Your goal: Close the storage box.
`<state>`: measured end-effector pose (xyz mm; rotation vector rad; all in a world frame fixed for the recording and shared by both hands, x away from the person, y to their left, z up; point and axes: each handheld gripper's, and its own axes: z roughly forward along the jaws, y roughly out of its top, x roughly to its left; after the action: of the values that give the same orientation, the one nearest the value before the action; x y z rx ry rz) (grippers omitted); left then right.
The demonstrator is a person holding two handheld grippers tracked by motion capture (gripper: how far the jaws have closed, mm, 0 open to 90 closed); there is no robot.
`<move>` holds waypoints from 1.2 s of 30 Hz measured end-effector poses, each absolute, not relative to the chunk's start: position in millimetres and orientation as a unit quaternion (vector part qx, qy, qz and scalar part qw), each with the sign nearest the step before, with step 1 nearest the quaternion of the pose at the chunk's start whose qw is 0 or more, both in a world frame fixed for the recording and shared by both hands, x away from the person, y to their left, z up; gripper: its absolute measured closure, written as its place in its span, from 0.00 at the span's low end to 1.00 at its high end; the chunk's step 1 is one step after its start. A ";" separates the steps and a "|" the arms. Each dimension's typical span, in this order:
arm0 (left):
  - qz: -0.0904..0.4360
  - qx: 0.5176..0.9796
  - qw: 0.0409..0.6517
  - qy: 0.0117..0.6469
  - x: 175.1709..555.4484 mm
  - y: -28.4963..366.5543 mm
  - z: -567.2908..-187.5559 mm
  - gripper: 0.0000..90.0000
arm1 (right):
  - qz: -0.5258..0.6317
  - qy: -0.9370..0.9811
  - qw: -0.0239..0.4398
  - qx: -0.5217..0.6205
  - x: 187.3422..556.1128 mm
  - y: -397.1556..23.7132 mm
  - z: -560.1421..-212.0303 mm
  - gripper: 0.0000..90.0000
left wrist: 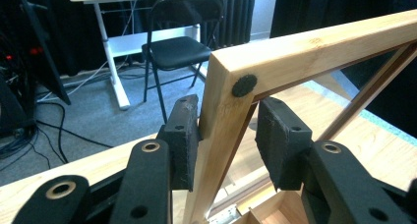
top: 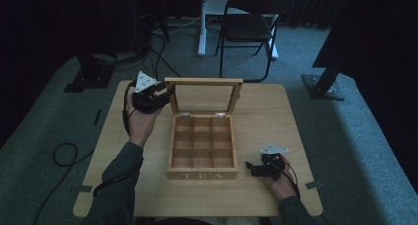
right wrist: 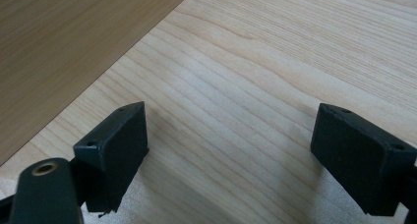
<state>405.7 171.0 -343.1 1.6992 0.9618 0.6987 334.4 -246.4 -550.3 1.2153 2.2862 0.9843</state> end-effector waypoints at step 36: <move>0.252 0.696 0.518 0.428 369.4 178.2 -354.6 0.59 | 0.349 0.810 0.185 0.433 334.0 -246.2 -550.2 0.15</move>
<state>369.4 178.2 -354.6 1.6711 1.0278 0.6047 334.0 -246.2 -550.2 1.2213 2.2843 0.9824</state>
